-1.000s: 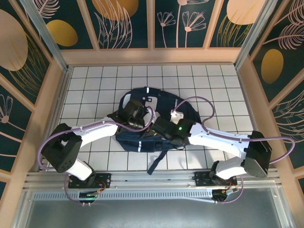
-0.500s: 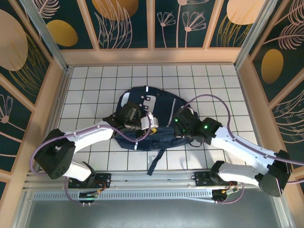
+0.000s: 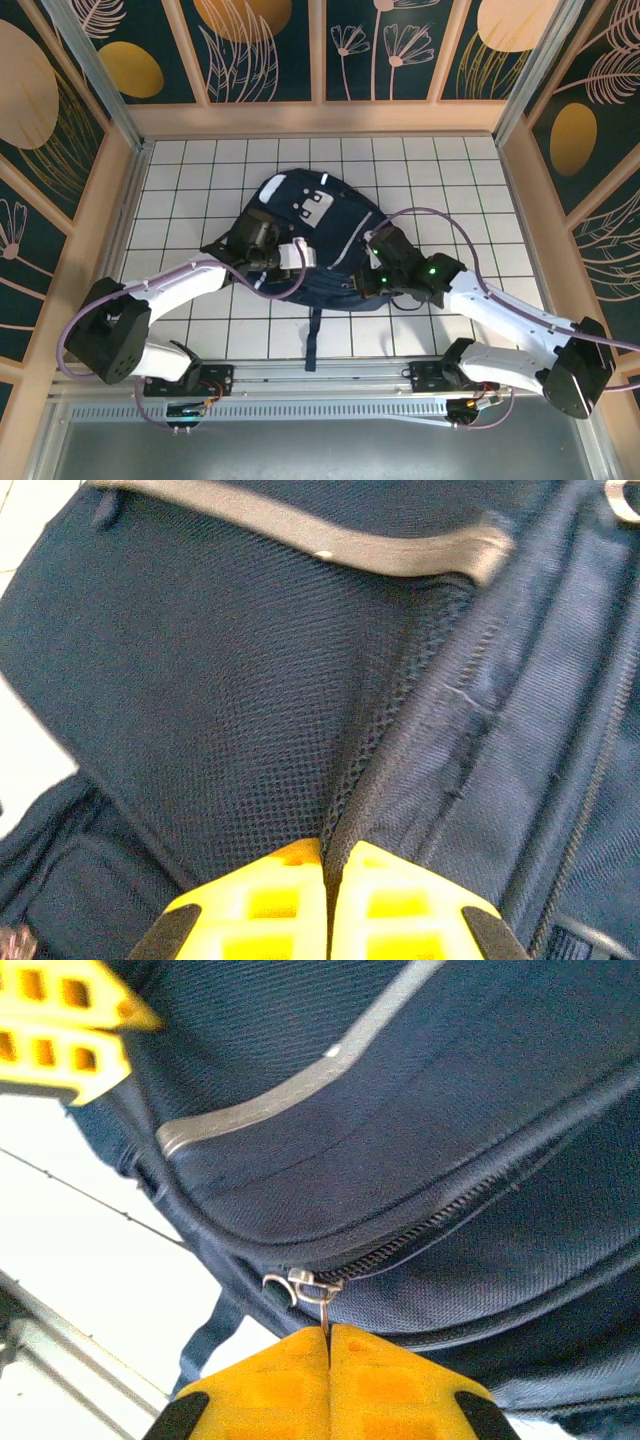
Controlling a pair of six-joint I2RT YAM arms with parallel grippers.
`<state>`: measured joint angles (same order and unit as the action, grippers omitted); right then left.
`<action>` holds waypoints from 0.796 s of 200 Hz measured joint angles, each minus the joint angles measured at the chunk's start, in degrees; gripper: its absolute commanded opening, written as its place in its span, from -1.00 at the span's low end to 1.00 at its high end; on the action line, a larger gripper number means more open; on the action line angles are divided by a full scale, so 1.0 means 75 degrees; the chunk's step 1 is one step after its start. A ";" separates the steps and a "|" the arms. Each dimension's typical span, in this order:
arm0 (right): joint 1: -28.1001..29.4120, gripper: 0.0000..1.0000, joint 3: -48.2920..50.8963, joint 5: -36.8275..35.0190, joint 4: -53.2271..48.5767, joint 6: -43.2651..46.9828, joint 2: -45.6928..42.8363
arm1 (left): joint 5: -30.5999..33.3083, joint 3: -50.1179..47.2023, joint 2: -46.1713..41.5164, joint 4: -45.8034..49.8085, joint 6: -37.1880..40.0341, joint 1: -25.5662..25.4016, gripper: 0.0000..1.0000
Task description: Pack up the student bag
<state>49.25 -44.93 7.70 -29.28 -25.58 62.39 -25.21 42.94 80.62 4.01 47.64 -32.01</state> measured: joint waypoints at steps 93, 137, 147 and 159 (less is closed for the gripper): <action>0.0947 -0.61 -0.0012 0.0087 0.0274 -0.0003 0.0877 | -0.0411 -0.0606 -0.1466 0.0312 0.0149 -0.0143 0.22; 0.0274 -0.16 -0.0189 0.0449 0.0274 0.0723 0.0877 | -0.0484 -0.0667 -0.1142 0.0009 -0.0041 -0.0688 0.18; 0.0003 -0.14 -0.0210 0.0624 0.0312 0.0915 0.0877 | -0.0364 -0.0618 -0.0895 0.0006 -0.0035 -0.0766 0.17; -0.0227 -0.11 -0.0221 0.0740 0.0373 0.1084 0.0935 | -0.0227 -0.0530 -0.0586 0.0009 -0.0035 -0.0839 0.15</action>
<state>47.55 -46.59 13.26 -26.48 -17.45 69.41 -26.92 38.96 76.23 4.08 47.37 -38.30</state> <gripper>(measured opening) 0.433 0.584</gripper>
